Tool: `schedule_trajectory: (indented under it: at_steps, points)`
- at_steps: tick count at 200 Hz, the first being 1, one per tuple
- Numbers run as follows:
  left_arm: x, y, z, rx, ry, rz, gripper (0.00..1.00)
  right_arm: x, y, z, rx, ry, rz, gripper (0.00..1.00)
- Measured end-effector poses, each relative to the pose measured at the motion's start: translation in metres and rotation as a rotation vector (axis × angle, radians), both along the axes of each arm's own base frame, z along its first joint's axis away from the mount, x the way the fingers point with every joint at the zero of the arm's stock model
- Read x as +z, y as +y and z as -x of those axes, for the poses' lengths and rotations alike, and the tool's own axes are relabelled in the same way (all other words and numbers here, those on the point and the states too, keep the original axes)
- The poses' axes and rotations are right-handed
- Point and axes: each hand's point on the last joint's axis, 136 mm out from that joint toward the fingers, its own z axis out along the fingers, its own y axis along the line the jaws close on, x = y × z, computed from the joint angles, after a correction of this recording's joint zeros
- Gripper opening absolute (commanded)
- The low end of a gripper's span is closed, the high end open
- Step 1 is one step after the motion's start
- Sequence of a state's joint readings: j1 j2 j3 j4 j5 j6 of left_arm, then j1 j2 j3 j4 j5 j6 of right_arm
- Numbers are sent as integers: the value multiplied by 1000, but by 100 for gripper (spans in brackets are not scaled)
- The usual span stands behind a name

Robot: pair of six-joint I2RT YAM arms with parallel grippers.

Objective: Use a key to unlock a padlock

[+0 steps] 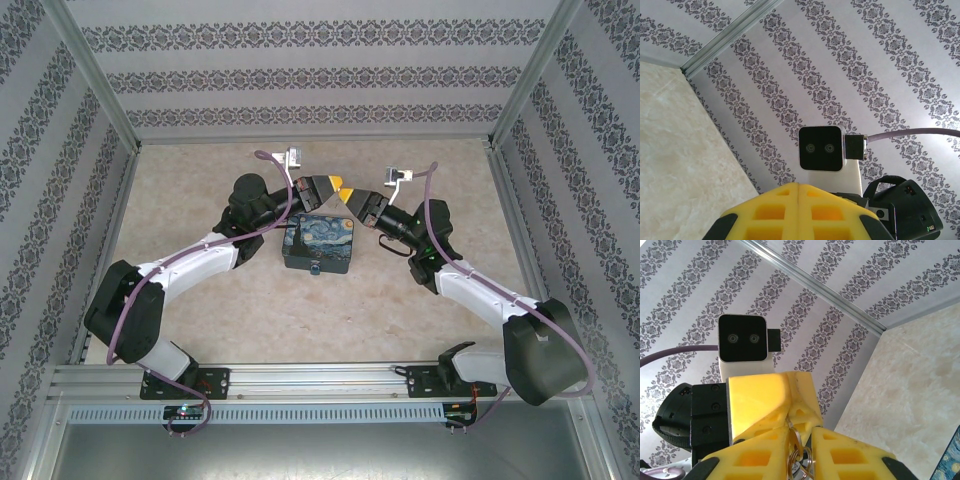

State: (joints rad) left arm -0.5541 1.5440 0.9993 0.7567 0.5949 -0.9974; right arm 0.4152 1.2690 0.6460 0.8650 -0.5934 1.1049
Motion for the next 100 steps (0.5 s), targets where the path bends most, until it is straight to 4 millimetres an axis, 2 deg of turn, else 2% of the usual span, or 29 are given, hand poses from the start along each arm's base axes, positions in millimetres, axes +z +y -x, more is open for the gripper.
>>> schedule_trajectory:
  at_steps: [15, 73, 100]
  points:
    - [-2, 0, 0, 0, 3, -2, 0, 0, 0, 0, 0, 0, 1, 16]
    - [-4, 1, -1, 6, 10, -3, 0, -2, -2, -1, -4, 7, 0, 0]
    - [-4, 1, -1, 7, 12, -2, 0, -2, -2, -1, -4, 7, 0, 0]
